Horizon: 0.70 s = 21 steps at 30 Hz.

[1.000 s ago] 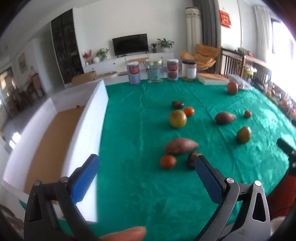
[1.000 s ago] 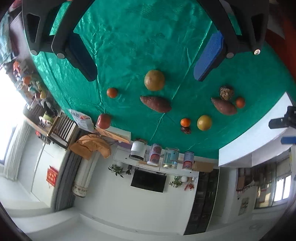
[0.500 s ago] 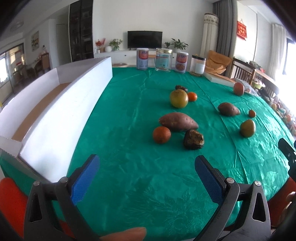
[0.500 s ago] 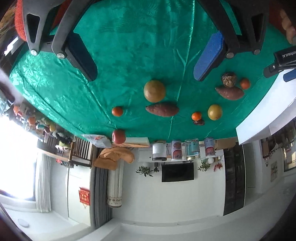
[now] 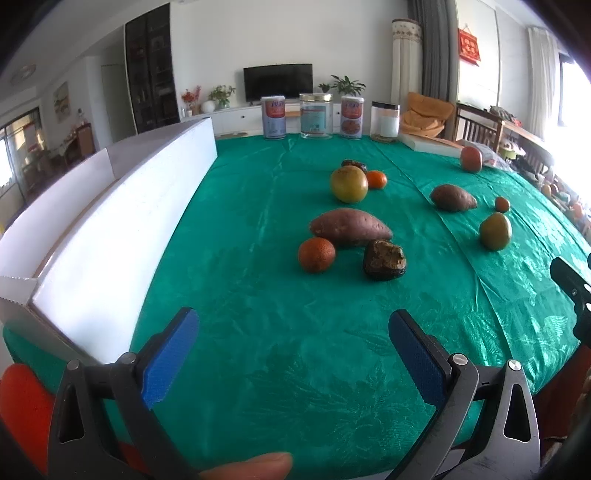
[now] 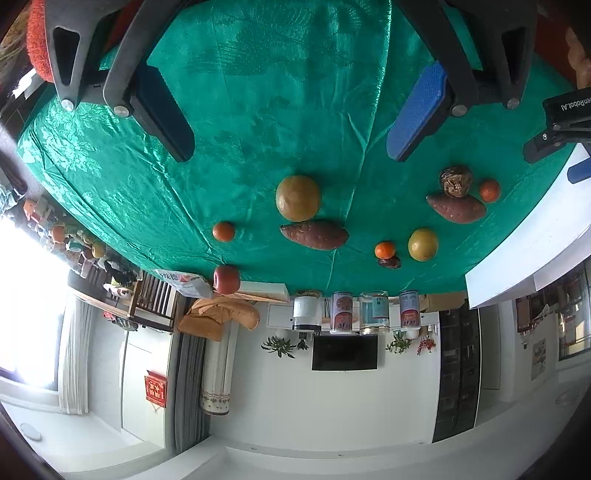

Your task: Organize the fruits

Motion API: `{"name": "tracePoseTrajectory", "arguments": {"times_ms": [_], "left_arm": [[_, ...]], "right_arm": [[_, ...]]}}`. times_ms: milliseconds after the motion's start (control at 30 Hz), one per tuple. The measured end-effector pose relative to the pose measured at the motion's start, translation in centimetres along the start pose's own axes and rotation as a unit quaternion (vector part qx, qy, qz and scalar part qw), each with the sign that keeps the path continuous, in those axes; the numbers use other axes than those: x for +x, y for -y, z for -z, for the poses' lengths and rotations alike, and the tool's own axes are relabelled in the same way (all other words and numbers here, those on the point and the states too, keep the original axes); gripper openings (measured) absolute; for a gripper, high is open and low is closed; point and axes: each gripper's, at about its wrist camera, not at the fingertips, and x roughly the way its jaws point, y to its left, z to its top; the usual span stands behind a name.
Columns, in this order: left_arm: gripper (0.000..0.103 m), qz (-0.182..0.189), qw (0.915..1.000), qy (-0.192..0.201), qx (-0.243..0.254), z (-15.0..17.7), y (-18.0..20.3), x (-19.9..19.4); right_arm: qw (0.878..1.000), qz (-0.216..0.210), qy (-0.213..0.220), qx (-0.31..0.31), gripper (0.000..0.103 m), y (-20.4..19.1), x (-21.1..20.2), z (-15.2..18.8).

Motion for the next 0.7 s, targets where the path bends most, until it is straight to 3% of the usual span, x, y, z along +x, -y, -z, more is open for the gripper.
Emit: {"name": "tracePoseTrajectory", "arguments": {"times_ms": [700], "left_arm": [[0.103,-0.007,0.9998,0.017,0.007,0.1,0.1,-0.4]], "right_arm": [[1.000,0.003,-0.006,-0.015,0.103,-0.8,0.8,0.5]]}}
